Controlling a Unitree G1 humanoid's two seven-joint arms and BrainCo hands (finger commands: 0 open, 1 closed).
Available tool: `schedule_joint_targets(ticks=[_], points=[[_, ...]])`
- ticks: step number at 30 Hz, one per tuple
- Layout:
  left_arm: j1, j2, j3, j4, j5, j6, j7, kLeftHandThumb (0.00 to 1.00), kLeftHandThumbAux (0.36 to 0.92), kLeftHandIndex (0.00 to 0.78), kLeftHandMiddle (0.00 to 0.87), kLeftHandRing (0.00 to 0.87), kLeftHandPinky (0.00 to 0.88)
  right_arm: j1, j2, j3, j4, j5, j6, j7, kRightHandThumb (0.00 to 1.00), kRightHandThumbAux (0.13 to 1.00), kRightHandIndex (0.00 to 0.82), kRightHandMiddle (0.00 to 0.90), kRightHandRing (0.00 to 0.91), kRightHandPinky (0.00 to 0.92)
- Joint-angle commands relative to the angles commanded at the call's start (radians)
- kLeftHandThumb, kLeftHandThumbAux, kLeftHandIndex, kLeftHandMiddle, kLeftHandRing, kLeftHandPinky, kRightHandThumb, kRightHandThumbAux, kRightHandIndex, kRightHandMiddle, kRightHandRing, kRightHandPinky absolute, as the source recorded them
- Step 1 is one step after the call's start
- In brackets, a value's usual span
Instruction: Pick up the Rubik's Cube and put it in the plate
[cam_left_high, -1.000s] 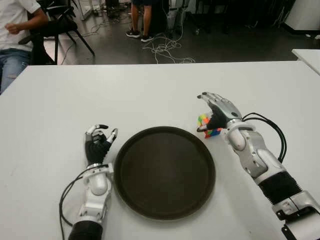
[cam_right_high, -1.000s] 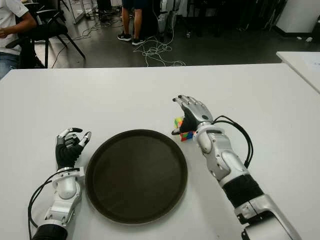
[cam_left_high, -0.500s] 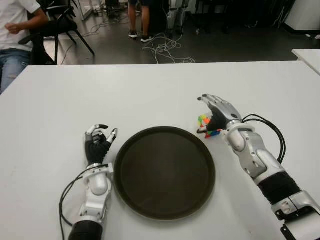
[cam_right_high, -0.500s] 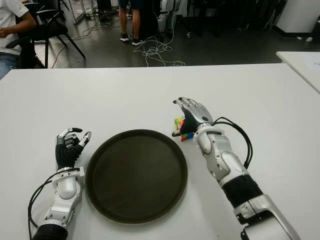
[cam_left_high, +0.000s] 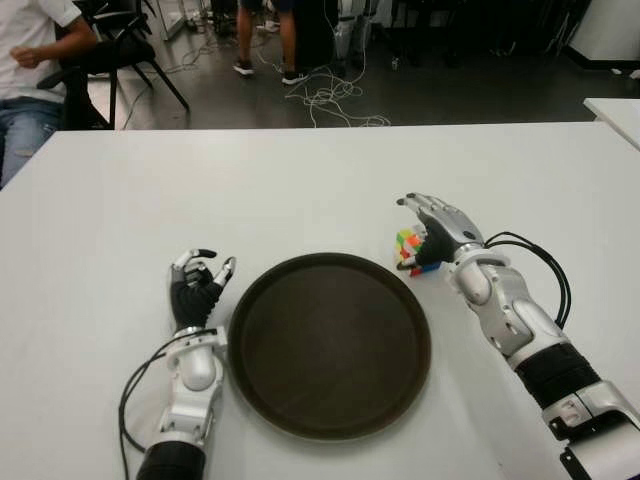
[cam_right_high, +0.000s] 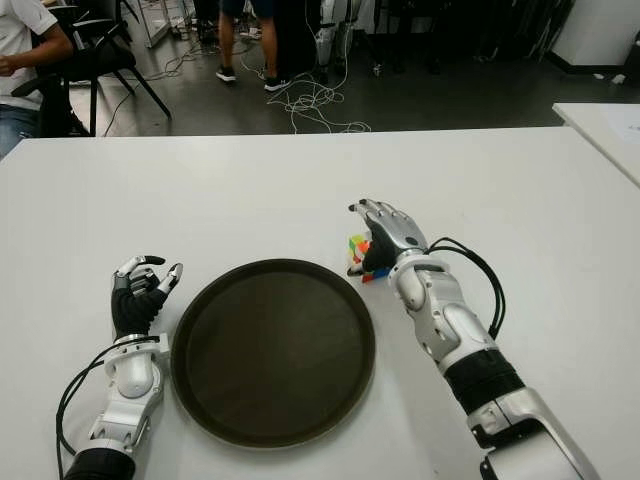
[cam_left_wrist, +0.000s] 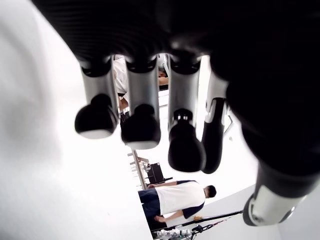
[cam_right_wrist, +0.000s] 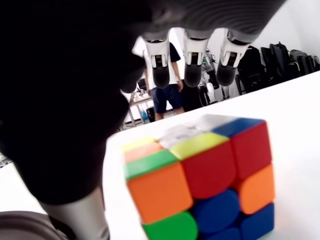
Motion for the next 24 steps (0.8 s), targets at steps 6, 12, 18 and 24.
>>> schedule_joint_targets(ticks=[6,12,18,24], points=[[0.008,0.000,-0.002,-0.014,0.000,0.004,-0.003,0.716,0.697,0.444,0.803,0.825,0.823,-0.010,0.004,0.003,0.013,-0.001,0.006,0.002,0.000,0.857,0.000,0.000,0.000,0.000],[0.014,0.000,-0.001,-0.032,0.005,0.023,0.001,0.716,0.697,0.444,0.797,0.819,0.818,-0.033,0.021,0.011,0.089,0.004,-0.017,-0.022,0.000,0.838,0.000,0.000,0.000,0.000],[-0.001,0.009,0.005,0.005,0.000,0.021,0.002,0.716,0.697,0.443,0.796,0.818,0.818,-0.055,0.031,0.023,0.160,0.001,-0.038,-0.030,0.000,0.842,0.000,0.000,0.000,0.000],[-0.003,0.007,0.006,0.009,-0.002,0.030,0.004,0.716,0.698,0.443,0.796,0.820,0.824,-0.058,0.040,0.026,0.186,0.005,-0.046,-0.032,0.000,0.833,0.000,0.000,0.000,0.000]])
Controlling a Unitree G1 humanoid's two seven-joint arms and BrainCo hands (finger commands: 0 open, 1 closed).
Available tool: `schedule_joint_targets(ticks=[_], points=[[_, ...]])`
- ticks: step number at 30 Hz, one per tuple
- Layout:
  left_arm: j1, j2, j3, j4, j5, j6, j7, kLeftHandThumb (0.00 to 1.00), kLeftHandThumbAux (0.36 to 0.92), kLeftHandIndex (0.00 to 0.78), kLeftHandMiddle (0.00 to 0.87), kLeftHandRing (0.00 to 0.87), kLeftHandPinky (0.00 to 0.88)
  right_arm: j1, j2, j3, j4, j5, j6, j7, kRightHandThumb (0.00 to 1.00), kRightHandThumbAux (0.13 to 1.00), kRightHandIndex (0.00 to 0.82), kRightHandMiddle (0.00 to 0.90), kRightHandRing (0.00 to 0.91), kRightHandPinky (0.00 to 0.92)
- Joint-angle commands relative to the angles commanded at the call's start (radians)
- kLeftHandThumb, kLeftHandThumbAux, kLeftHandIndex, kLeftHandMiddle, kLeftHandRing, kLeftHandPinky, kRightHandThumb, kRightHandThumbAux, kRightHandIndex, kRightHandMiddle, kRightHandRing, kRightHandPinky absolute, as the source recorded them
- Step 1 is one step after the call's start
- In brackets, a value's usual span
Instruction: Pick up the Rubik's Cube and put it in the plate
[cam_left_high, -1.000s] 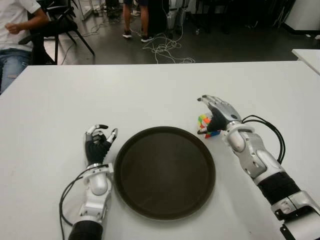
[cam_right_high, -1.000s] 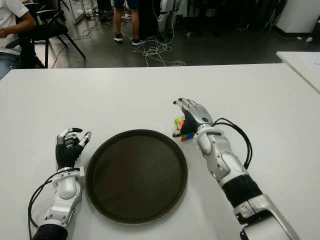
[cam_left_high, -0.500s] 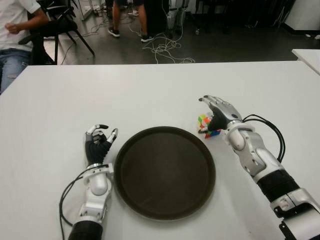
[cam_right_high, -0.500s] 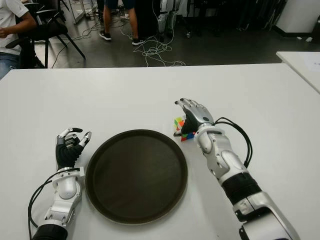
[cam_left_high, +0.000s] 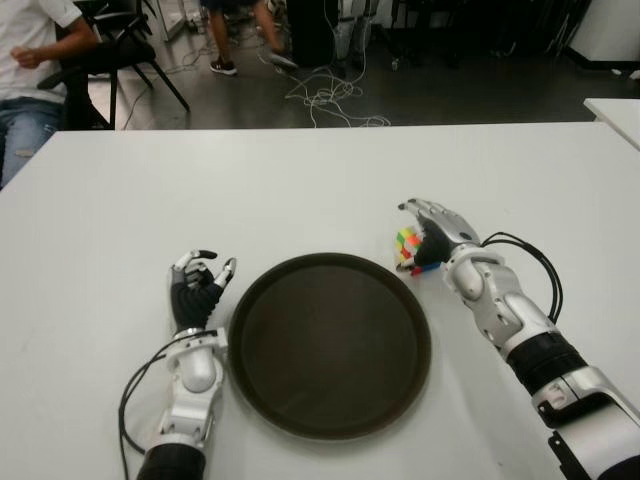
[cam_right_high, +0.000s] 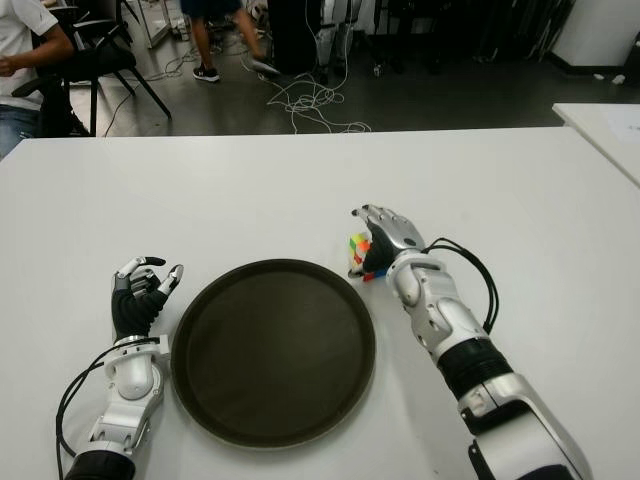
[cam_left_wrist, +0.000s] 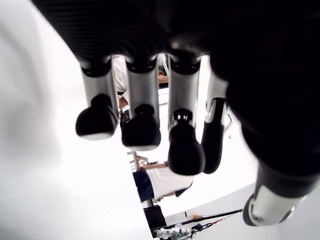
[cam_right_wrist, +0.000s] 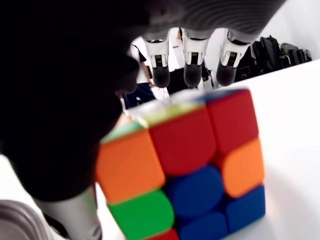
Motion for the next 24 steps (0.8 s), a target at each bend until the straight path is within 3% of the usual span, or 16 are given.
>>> schedule_joint_targets(ticks=[4,12,24], points=[[-0.001,0.002,0.000,0.002,0.000,0.001,-0.003,0.716,0.698,0.443,0.795,0.819,0.823,-0.001,0.005,0.000,0.016,0.002,-0.009,-0.008,0.000,0.832,0.000,0.000,0.000,0.000],[0.005,0.008,-0.007,-0.007,0.010,0.011,-0.004,0.715,0.697,0.444,0.800,0.822,0.826,-0.037,0.035,0.017,0.163,0.013,-0.052,-0.023,0.000,0.829,0.000,0.000,0.000,0.000],[-0.001,0.002,-0.007,0.010,0.012,0.009,0.019,0.716,0.698,0.444,0.807,0.827,0.829,-0.037,0.037,0.030,0.163,0.020,-0.040,0.018,0.000,0.807,0.000,0.000,0.000,0.000]])
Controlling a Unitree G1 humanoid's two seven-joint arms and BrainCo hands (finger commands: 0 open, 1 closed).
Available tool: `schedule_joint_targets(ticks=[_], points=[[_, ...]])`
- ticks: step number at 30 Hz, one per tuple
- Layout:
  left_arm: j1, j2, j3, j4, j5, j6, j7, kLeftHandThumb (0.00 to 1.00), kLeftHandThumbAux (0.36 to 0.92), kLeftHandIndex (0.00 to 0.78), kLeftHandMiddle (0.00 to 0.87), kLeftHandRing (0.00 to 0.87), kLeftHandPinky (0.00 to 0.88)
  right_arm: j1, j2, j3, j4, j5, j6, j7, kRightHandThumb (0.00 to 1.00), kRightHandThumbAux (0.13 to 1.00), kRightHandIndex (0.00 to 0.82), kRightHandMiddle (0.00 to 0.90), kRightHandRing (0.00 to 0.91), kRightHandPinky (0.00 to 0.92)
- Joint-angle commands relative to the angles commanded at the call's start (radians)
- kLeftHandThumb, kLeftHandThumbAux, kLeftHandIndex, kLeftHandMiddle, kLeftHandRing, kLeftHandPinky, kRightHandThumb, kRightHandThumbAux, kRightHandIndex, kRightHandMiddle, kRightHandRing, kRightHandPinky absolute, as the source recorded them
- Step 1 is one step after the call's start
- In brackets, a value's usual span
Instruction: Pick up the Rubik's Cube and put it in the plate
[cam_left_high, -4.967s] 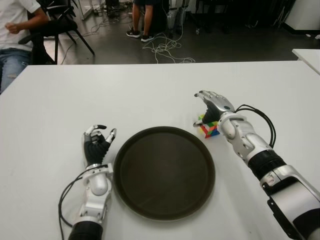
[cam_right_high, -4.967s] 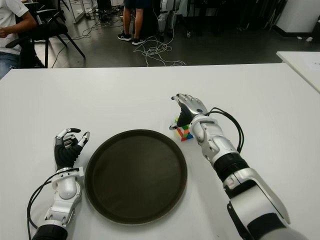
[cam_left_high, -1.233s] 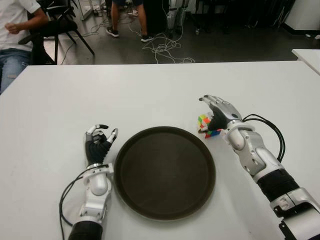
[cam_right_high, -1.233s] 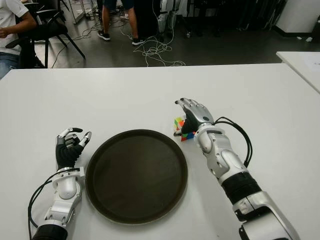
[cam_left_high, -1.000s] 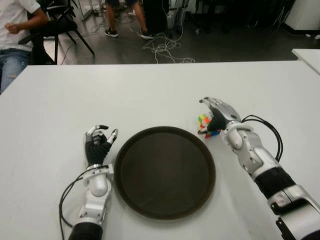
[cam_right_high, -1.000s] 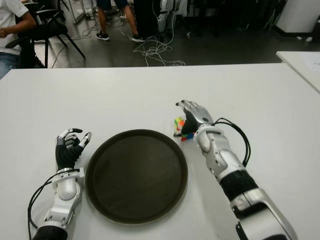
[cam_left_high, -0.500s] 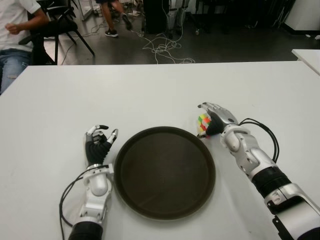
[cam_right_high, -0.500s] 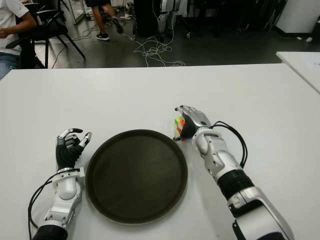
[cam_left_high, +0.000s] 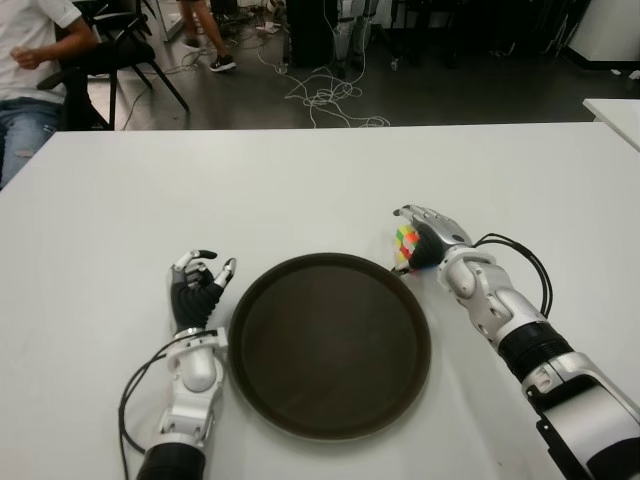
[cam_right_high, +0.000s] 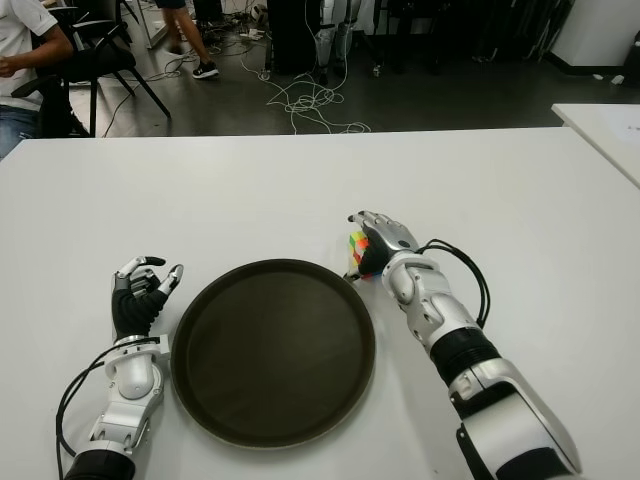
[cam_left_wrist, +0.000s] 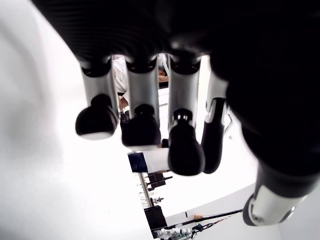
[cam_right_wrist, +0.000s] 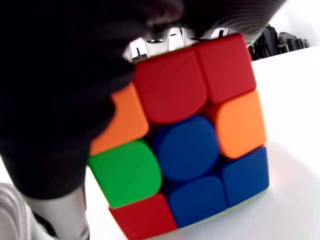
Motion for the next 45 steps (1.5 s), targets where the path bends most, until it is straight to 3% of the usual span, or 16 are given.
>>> schedule_joint_targets(ticks=[18,32,36,38,39,41,45], points=[[0.007,-0.005,0.003,-0.022,-0.008,-0.003,0.002,0.717,0.697,0.445,0.817,0.836,0.841,0.007,0.011,0.004,-0.036,0.022,0.068,0.055,0.000,0.772,0.000,0.000,0.000,0.000],[0.008,0.001,-0.002,-0.024,-0.001,0.006,-0.005,0.716,0.699,0.443,0.813,0.833,0.826,0.023,0.027,-0.038,-0.023,0.082,0.053,0.020,0.000,0.783,0.000,0.012,0.007,0.014],[0.005,0.005,-0.004,-0.021,0.002,0.018,-0.007,0.716,0.699,0.443,0.809,0.829,0.820,0.029,0.039,-0.069,-0.015,0.119,0.030,-0.017,0.000,0.798,0.028,0.074,0.072,0.089],[0.005,0.006,-0.005,-0.023,0.002,0.023,-0.009,0.716,0.699,0.443,0.809,0.828,0.822,0.031,0.043,-0.082,-0.010,0.136,0.014,-0.032,0.000,0.833,0.106,0.162,0.174,0.217],[0.004,0.007,-0.005,-0.025,0.002,0.027,-0.010,0.715,0.699,0.443,0.809,0.828,0.823,0.033,0.046,-0.090,-0.008,0.146,0.003,-0.045,0.000,0.838,0.117,0.174,0.189,0.234],[0.005,0.008,-0.006,-0.030,0.002,0.036,-0.012,0.715,0.698,0.443,0.811,0.830,0.829,0.037,0.050,-0.106,-0.004,0.166,-0.019,-0.069,0.000,0.862,0.188,0.282,0.317,0.374],[0.007,0.009,-0.008,-0.035,0.005,0.048,-0.011,0.716,0.698,0.444,0.813,0.832,0.831,0.042,0.055,-0.128,-0.001,0.191,-0.042,-0.094,0.000,0.875,0.247,0.408,0.456,0.507]])
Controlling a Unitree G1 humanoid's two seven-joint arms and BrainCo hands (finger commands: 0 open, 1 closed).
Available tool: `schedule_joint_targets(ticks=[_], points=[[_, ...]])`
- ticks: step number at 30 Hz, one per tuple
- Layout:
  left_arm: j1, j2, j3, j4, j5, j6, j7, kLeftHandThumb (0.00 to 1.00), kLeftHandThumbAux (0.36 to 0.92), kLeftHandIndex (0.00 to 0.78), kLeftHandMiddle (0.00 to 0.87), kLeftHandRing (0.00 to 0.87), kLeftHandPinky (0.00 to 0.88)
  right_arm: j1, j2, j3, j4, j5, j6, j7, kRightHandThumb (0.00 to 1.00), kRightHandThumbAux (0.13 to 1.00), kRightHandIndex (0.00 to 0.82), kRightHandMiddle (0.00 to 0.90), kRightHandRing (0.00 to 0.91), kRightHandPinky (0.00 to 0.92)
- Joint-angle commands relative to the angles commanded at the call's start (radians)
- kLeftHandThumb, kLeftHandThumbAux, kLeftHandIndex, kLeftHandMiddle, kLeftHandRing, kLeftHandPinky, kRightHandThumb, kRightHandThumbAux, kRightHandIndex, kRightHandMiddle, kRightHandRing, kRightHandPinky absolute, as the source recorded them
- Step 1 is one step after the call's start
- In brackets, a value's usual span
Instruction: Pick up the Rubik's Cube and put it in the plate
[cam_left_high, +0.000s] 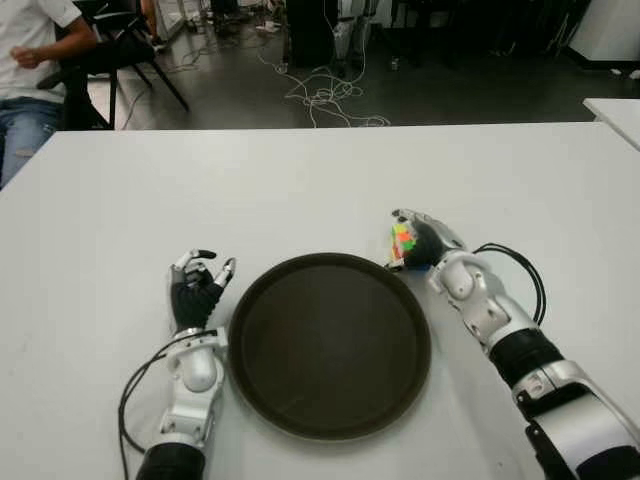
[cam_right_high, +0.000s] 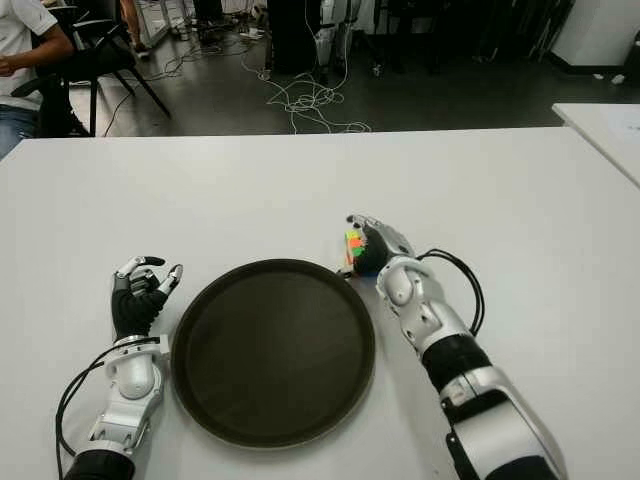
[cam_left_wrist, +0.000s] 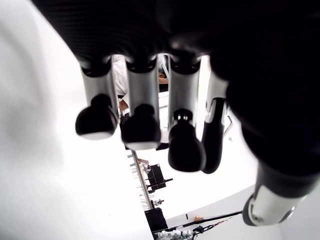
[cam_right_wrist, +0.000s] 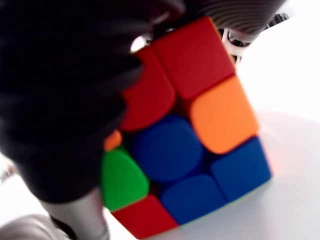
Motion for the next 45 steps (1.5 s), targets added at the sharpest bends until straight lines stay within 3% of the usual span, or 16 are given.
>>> schedule_joint_targets(ticks=[8,18,26,30,45], points=[[0.005,-0.003,0.000,-0.016,-0.002,0.016,0.002,0.717,0.698,0.444,0.811,0.833,0.832,0.005,0.004,-0.022,-0.016,0.026,-0.004,-0.009,0.001,0.859,0.287,0.505,0.550,0.596],[0.012,-0.001,0.000,-0.015,-0.011,-0.014,-0.010,0.717,0.699,0.444,0.817,0.830,0.823,0.020,0.004,-0.045,-0.054,0.047,-0.020,-0.020,0.000,0.858,0.357,0.607,0.675,0.695],[0.012,-0.002,0.003,-0.018,0.003,0.008,0.010,0.718,0.699,0.444,0.803,0.825,0.820,0.032,0.003,-0.063,-0.074,0.060,-0.039,-0.035,0.126,0.881,0.472,0.665,0.703,0.721],[0.012,0.000,0.002,-0.018,0.006,0.016,0.011,0.718,0.698,0.444,0.804,0.827,0.824,0.034,0.002,-0.066,-0.076,0.064,-0.047,-0.037,0.143,0.874,0.519,0.693,0.719,0.730],[0.007,0.000,0.006,-0.012,-0.011,0.011,-0.003,0.718,0.697,0.445,0.814,0.832,0.835,0.040,0.010,-0.088,-0.099,0.069,-0.042,-0.060,0.148,0.850,0.554,0.714,0.731,0.734]])
